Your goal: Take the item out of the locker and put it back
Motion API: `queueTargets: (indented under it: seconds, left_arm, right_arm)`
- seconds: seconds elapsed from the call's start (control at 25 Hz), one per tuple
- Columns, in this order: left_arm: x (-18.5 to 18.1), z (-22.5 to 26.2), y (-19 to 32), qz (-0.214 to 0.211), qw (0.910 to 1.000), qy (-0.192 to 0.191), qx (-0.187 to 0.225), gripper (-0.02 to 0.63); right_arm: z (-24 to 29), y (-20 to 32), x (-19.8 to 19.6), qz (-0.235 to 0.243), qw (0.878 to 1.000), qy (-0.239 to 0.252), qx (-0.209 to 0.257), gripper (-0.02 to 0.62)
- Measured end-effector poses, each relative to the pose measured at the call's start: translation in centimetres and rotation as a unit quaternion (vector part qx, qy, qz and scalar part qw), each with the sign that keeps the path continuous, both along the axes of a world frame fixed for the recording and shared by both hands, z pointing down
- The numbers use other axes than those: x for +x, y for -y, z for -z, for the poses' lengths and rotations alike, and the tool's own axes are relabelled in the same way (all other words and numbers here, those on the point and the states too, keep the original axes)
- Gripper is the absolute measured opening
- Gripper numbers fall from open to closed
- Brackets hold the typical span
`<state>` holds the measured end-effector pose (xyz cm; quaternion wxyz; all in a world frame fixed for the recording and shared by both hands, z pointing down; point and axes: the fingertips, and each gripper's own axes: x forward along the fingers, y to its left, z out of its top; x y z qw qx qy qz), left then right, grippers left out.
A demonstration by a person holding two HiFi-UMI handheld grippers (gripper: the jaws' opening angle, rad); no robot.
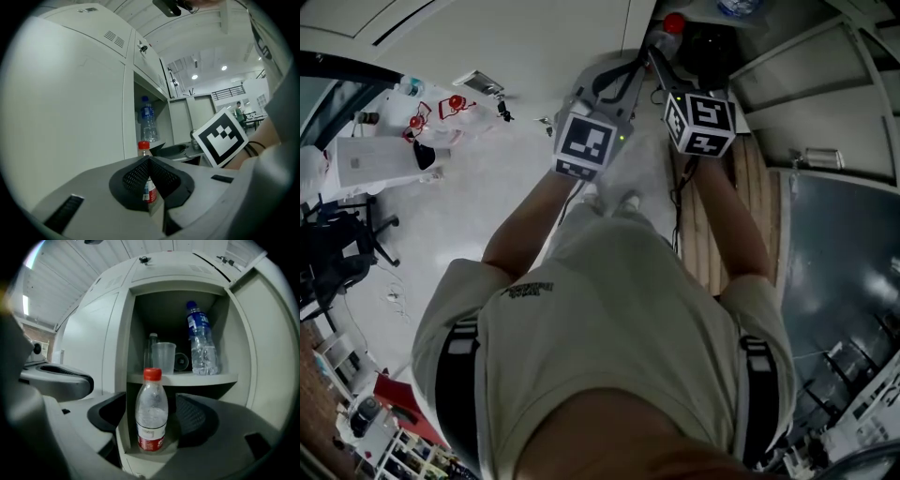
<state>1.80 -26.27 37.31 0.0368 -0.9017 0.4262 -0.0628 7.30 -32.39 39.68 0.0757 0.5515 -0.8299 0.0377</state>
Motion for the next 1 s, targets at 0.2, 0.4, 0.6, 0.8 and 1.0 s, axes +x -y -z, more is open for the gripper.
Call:
queueTargets:
  seconds: [0.2, 0.4, 0.6, 0.8, 1.0]
  left_arm:
    - [0.2, -1.7, 0.7, 0.001, 0.9997, -0.014, -0.021, 0.012]
    - [0.4, -3.6, 1.1, -0.002, 0.9995, -0.004, -0.031, 0.012]
    - [0.5, -5.4, 1.3, -0.006, 0.9992, 0.007, -0.038, 0.012]
    - [0.3, -6.1, 1.2, 0.004, 0.9983, 0.007, -0.057, 0.012]
    - [-0.1, -6.3, 1.1, 0.007, 0.9983, 0.008, -0.057, 0.012]
  right_arm:
    - [-3.0, 1.5, -0.4, 0.005, 1.000, -0.008, -0.022, 0.342]
    - [-5.9, 2.5, -1.0, 0.008, 0.999, -0.021, -0.040, 0.342]
    - [-8.4, 3.4, -1.0, 0.004, 0.998, -0.025, -0.058, 0.341]
    - [-8.4, 3.7, -0.9, -0.003, 0.999, -0.028, -0.046, 0.312]
    - [-8.3, 3.5, -1.1, -0.001, 0.998, -0.030, -0.046, 0.305]
